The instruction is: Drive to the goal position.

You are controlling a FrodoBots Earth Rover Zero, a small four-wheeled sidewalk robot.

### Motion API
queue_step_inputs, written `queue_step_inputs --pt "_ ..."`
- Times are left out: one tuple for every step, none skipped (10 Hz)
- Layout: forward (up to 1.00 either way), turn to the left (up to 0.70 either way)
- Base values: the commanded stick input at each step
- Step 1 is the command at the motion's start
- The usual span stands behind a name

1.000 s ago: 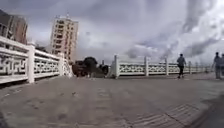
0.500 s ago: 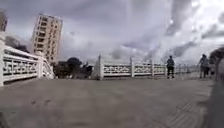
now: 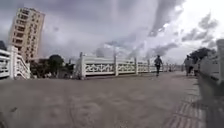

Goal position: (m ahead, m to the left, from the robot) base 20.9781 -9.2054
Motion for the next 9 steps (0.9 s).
queue_step_inputs --pt "0.70 -0.14" --pt "0.70 -0.14" --pt "0.70 -0.14" --pt "0.70 -0.14" --pt "0.70 -0.14" --pt "0.70 -0.12" --pt "0.70 -0.04" --pt "0.70 0.00" --pt "0.70 0.00"
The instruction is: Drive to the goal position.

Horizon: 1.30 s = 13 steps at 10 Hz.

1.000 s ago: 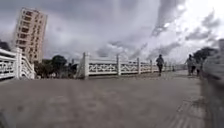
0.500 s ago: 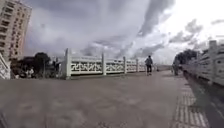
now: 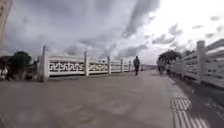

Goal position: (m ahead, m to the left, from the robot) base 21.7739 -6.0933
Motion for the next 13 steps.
queue_step_inputs --pt "0.70 0.00" --pt "0.70 0.00" --pt "0.70 0.00" --pt "0.70 0.00" --pt "0.70 0.00" --pt "0.70 0.00" --pt "0.70 -0.11" --pt "0.70 -0.14" --pt "0.70 -0.14" --pt "0.70 -0.14" --pt "0.70 -0.14" --pt "0.70 -0.14" --pt "0.70 -0.14"
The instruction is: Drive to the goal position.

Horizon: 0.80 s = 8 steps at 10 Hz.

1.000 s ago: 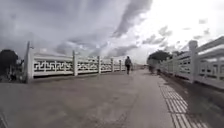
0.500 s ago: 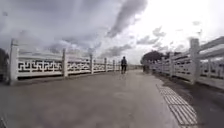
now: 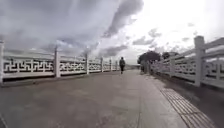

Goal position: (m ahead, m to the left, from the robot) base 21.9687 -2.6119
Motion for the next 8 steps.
queue_step_inputs --pt "0.70 -0.14" --pt "0.70 -0.14" --pt "0.70 -0.14" --pt "0.70 -0.08" --pt "0.70 0.00" --pt "0.70 0.00" --pt "0.70 0.00" --pt "0.70 0.00"
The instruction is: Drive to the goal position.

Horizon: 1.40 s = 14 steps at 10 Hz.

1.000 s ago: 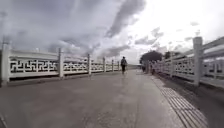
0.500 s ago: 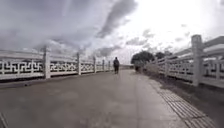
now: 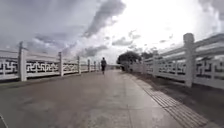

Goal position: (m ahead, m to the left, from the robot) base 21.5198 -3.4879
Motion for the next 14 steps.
queue_step_inputs --pt "0.70 0.00" --pt "0.70 0.00" --pt "0.70 0.07" --pt "0.70 0.14" --pt "0.70 0.14" --pt "0.70 0.09" --pt "0.70 0.00" --pt "0.70 0.00" --pt "0.70 0.00" --pt "0.70 0.00" --pt "0.70 0.00" --pt "0.70 0.00" --pt "0.70 0.00" --pt "0.70 0.00"
